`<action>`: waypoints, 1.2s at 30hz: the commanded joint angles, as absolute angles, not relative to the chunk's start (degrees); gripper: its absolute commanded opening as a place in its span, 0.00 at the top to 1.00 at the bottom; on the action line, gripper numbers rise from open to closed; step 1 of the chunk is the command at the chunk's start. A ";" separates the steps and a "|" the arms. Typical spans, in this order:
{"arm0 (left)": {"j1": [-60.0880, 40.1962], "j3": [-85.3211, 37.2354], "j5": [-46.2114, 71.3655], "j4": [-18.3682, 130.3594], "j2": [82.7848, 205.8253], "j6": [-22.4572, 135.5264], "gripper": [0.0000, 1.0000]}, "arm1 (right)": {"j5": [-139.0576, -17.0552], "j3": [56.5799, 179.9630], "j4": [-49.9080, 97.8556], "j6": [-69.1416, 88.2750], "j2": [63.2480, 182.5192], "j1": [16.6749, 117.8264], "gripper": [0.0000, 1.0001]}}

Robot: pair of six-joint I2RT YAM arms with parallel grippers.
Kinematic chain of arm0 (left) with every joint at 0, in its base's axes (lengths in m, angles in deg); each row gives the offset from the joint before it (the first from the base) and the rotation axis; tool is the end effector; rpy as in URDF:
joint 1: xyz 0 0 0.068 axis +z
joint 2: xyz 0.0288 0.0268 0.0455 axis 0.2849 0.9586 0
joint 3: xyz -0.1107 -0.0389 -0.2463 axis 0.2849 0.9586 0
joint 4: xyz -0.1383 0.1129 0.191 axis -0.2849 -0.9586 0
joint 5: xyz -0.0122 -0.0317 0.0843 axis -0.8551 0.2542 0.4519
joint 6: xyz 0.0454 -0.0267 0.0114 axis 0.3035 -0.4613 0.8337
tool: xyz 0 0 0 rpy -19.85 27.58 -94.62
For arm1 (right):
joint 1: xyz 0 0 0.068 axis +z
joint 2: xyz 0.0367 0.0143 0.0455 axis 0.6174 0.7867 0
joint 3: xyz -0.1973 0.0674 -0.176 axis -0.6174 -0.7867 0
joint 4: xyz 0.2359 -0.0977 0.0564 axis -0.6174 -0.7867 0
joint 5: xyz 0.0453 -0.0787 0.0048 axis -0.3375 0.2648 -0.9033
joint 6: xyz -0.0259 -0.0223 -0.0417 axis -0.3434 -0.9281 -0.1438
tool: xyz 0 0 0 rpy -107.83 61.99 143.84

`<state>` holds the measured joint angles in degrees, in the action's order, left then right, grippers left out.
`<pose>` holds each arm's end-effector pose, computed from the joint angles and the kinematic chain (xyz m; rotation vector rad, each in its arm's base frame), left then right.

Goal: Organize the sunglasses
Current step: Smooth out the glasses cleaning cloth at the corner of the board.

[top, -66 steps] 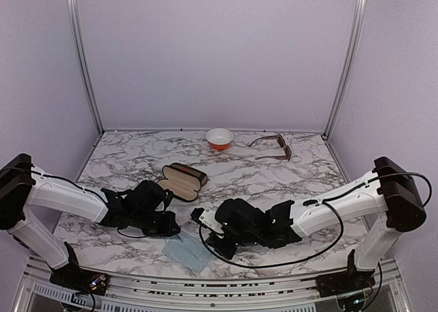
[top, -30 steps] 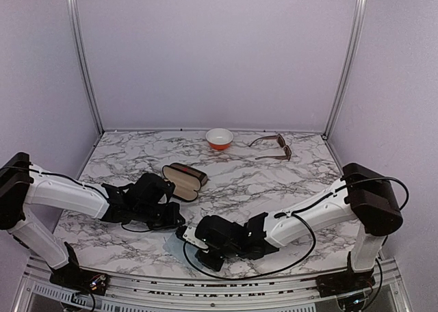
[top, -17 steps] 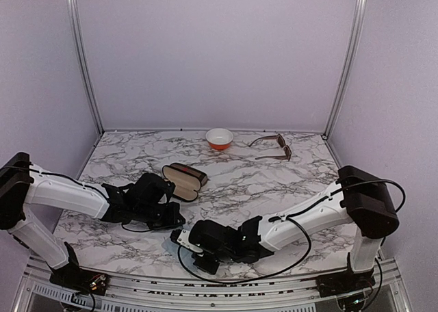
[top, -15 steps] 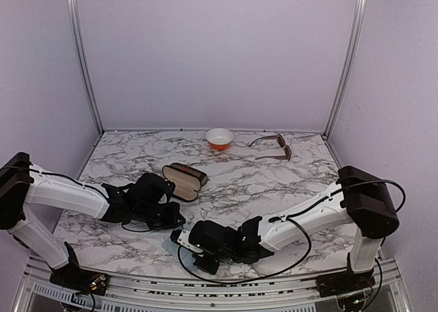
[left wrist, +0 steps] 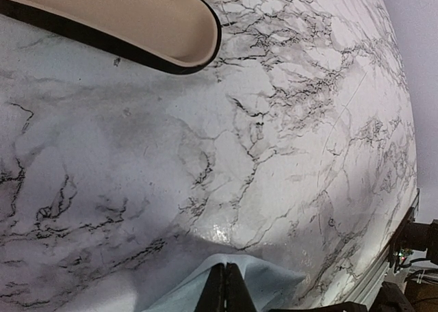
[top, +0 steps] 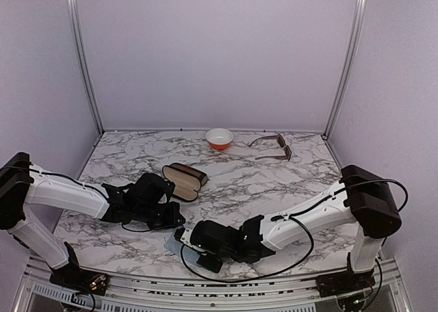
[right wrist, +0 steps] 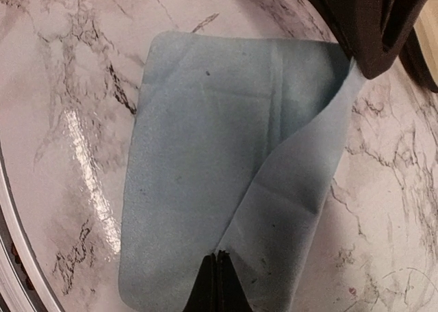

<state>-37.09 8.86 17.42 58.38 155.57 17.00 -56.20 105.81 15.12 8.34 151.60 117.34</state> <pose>0.1731 -0.2387 0.1627 0.0888 2.5304 -0.9199 0.0801 0.3735 0.1349 -1.4376 2.0811 0.2871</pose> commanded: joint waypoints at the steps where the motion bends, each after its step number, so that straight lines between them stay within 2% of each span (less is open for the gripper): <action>1: -37.33 8.68 18.11 59.16 155.82 17.05 1.00 | -54.91 106.17 13.87 8.69 148.35 117.57 1.00; 11: -37.36 8.31 18.22 59.01 155.72 17.22 1.00 | -54.34 105.54 13.76 9.55 146.71 117.29 1.00; 12: -37.34 8.32 18.20 59.07 155.73 17.23 1.00 | -54.77 105.38 13.95 9.60 146.60 117.30 0.99; 15: -37.32 7.93 19.14 58.84 155.81 17.27 1.00 | -58.26 104.25 15.45 9.79 145.93 117.32 0.83; 16: -37.24 7.46 19.71 58.37 155.82 17.54 0.98 | -59.60 103.72 16.20 9.97 145.59 117.29 0.80; 17: -37.19 6.91 20.48 57.38 155.80 17.96 0.89 | -61.20 103.15 17.21 10.04 145.03 117.33 0.79; 19: -37.07 6.43 21.62 55.27 155.55 19.53 0.63 | -64.67 101.64 18.89 9.84 143.91 117.36 0.75; 20: -37.06 6.39 22.13 54.43 155.18 20.60 0.56 | -66.66 100.82 19.48 9.62 143.27 117.34 0.73; 23: -36.83 6.38 24.29 51.97 153.79 22.93 0.43 | -70.49 99.19 20.57 8.79 141.98 117.70 0.70; 31: -36.14 6.82 27.91 46.14 148.57 28.67 0.40 | -71.61 100.56 20.20 7.48 144.81 118.43 0.68; 36: -35.29 9.82 30.40 44.28 144.29 29.92 0.39 | -65.13 103.72 17.62 8.00 148.73 118.78 0.66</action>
<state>-36.15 7.81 27.32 48.31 147.66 27.19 -69.62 100.22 19.18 8.21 145.63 118.11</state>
